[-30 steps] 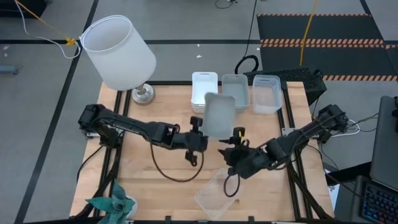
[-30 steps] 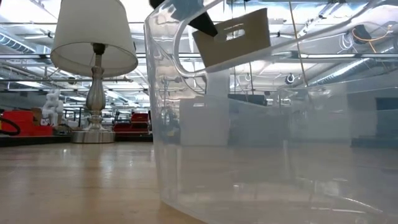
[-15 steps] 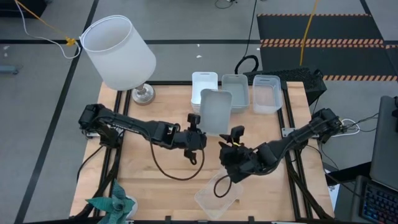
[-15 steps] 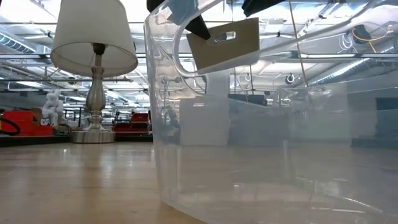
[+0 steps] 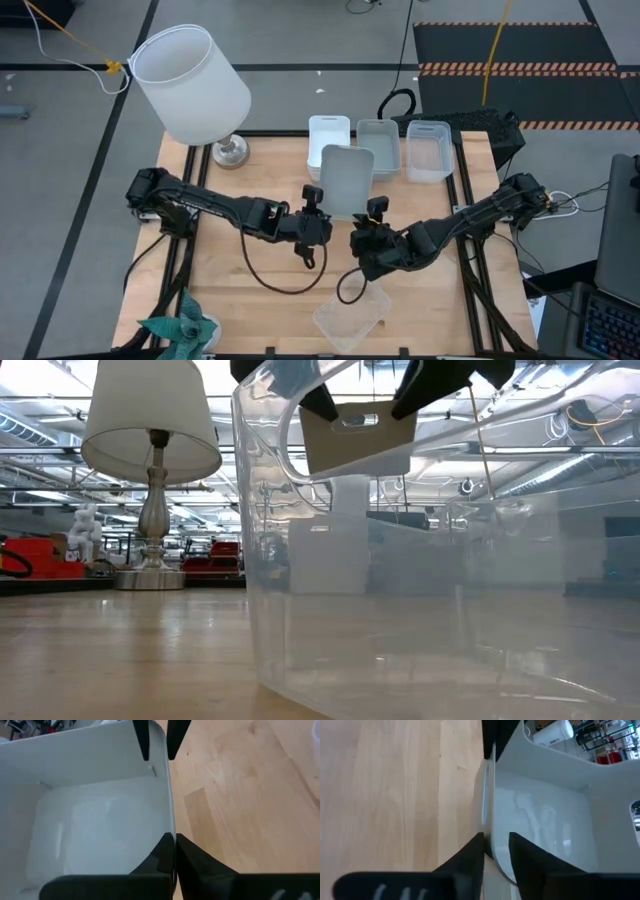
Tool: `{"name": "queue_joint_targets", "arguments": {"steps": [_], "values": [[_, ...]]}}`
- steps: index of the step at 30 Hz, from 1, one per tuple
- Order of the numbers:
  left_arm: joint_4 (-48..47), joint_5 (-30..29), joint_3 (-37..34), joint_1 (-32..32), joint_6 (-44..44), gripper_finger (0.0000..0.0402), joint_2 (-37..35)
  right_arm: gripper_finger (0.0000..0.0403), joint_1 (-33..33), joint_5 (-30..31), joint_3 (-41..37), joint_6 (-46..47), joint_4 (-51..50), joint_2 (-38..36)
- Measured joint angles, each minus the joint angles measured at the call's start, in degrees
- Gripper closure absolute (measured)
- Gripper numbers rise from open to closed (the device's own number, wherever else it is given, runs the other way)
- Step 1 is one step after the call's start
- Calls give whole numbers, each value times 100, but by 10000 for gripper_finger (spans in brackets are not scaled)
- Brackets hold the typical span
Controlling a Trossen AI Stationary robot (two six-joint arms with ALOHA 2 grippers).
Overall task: Stack baskets by color
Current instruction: Stack the bottom gray bin on top of the top gray bin
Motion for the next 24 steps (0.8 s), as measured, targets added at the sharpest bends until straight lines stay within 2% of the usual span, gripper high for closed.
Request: {"name": "queue_joint_targets", "arguments": {"steps": [6, 8, 11, 18, 21, 24], "values": [[66, -10, 0, -5, 86, 396, 0, 388, -28, -102, -4, -114, -6, 1], [73, -6, 0, -12, 94, 397, 0, 396, -28, -174, -7, -113, -6, 1], [63, 4, 0, -46, 103, 393, 0, 388, -35, -298, -7, -115, 22, 1], [255, 191, -4, -77, 132, 395, 0, 320, -65, -250, -7, -108, 16, -6], [261, 195, -4, -77, 138, 393, 0, 324, -72, -255, -7, -110, 18, -6], [284, 190, -4, -74, 143, 397, 0, 359, -72, -283, -7, -168, 2, -6]]}}
